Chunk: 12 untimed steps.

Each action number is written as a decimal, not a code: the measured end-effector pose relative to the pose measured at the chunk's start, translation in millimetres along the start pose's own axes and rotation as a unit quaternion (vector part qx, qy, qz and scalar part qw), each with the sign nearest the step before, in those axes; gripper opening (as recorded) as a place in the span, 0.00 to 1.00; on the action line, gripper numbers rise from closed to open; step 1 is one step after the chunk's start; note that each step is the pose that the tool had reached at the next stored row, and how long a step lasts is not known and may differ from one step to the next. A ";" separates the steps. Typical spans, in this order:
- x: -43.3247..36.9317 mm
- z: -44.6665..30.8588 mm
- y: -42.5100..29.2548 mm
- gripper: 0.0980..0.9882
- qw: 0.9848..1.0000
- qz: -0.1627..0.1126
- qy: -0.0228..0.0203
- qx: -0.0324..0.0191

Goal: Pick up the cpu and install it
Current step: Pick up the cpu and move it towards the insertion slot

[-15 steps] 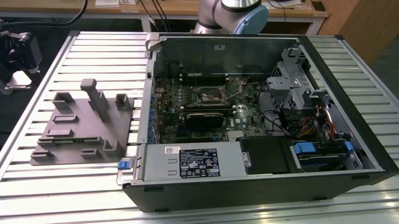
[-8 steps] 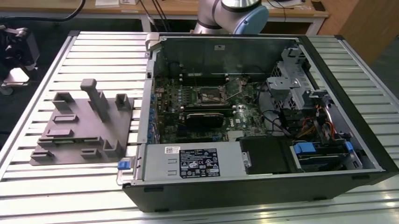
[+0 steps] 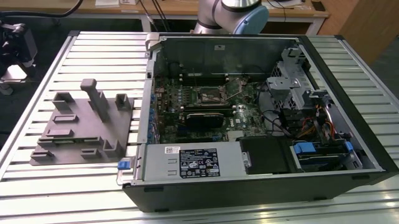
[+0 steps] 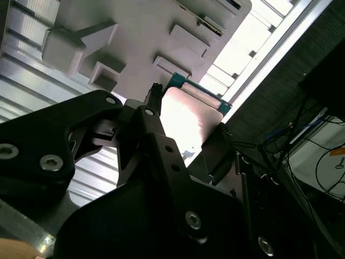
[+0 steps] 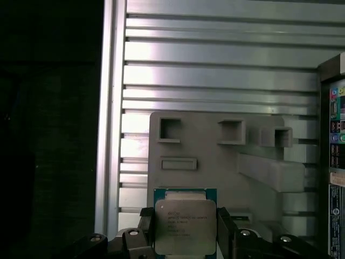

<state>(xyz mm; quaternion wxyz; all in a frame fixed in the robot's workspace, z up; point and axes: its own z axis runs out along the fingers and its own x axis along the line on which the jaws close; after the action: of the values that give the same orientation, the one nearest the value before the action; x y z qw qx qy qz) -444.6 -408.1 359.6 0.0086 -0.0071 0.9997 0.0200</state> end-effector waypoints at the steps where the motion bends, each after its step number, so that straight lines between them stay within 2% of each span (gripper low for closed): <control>1: 0.0 -0.9 0.0 0.50 1.000 0.000 0.000 0.000; 12: -0.2 -11.6 0.5 0.50 1.000 0.000 0.000 0.000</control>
<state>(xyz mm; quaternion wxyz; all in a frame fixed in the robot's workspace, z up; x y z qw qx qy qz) -444.6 -408.1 371.2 0.0086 -0.0070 0.9997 0.0201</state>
